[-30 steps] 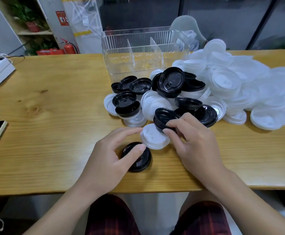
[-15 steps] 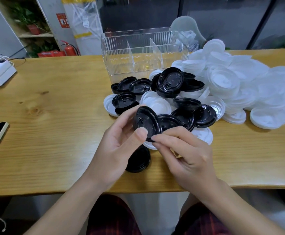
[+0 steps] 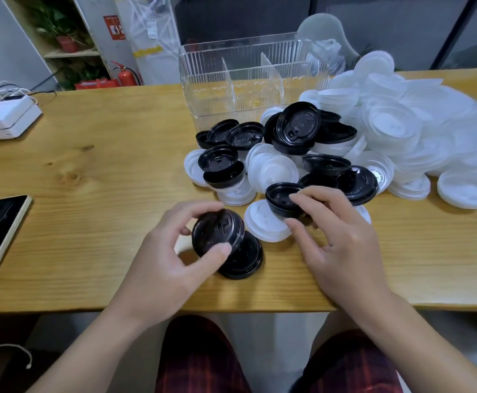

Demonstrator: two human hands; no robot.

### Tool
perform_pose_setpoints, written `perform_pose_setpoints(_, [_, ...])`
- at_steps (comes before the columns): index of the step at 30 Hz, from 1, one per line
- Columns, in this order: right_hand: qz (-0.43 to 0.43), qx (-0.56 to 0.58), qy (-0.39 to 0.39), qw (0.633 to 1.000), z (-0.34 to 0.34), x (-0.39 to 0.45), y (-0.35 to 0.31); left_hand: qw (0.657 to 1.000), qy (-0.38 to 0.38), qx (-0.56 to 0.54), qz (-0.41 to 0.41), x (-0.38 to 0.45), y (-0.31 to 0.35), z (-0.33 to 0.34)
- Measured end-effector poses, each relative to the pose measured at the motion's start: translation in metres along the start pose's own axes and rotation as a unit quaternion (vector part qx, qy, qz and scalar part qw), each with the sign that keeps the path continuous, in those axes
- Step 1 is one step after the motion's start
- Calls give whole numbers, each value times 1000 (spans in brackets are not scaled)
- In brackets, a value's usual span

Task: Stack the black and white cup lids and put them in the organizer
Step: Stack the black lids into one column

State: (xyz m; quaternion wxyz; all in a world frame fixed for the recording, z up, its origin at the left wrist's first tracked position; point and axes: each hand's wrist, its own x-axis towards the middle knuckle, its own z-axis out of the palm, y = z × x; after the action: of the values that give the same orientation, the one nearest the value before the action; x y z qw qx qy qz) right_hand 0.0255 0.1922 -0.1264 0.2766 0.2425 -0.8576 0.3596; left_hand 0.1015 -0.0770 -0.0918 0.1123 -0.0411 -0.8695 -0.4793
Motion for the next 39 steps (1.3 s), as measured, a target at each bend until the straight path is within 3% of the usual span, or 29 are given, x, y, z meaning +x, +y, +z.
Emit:
perform_pose_setpoints(6, [10,-33,-27,999,5,-1,4,996,-45,76,-3,-11,-3,11])
perform_pose_setpoints(17, [20,-7,-16,1000,5,0,4,993,-83,87,12,1,6,28])
perform_pose_setpoints(29, [16,17,-15,1000,2,2,-2,994,-50,94,8,-14,-7,5])
perform_pose_setpoints(39, [25,29,-5,999,-1,1,-5,993,-64,99,17,-13,-9,11])
